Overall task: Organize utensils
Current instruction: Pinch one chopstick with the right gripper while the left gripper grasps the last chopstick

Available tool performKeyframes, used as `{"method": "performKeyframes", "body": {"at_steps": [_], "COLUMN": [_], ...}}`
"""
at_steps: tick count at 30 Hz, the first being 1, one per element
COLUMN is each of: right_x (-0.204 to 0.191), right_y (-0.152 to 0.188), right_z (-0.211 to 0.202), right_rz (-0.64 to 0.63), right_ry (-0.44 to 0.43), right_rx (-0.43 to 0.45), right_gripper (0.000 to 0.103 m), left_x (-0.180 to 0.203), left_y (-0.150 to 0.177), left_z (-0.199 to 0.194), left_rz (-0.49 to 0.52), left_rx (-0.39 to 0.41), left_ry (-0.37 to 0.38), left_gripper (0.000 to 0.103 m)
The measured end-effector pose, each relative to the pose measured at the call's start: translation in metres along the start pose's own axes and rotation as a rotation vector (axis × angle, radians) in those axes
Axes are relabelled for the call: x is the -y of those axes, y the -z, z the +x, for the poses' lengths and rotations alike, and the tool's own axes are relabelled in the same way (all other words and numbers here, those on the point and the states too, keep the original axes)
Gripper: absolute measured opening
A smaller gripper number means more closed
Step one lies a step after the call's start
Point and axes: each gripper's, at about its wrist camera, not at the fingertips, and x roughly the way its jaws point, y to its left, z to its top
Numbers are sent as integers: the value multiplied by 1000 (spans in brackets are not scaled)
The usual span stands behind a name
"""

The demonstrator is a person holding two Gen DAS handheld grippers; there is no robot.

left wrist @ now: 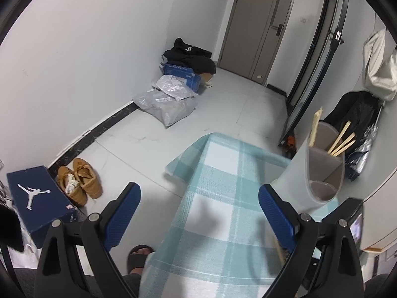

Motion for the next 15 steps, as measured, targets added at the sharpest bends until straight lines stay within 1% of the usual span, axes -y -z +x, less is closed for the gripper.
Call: {"method": "performKeyframes", "body": {"at_steps": [1,2,4,6,8,9,11,13,14,15], "right_x": [-2,-3,-4,-1,11,17,39,59,69,81], "right_y": [0,1,2,3,7,9,14,21,25,30], "right_z": [1,0,-1,-3,-12,-16,-26,-36,-42,-47], "right_rz": [2,2,-5,10,52,74,159,232,268,308], "right_ry": [-15,-29,-37,-68,-90,-94,-122,-141,-149,-159], "right_rx": [4,8,18,19,48,59,84,115,133,148], "right_gripper": [14,9,4,4,4,4,4,4,4,4], "left_x": [0,-1,0,8,15,19,23,33,43,54], "left_y": [2,4,8,12,18,23,32,40,44,46], "left_z": [3,5,10,16,26,35,48,54,54,53], "left_rz": [10,16,34,58,77,73,10,1,35,86], "left_rx": [-9,-13,-27,-57,-114,-172,-274,-334,-340,-341], "left_ry": [-25,-36,-32,-18,14,62,131,176,168,144], "left_gripper": [94,94,94,94,94,94,94,94,94,94]}}
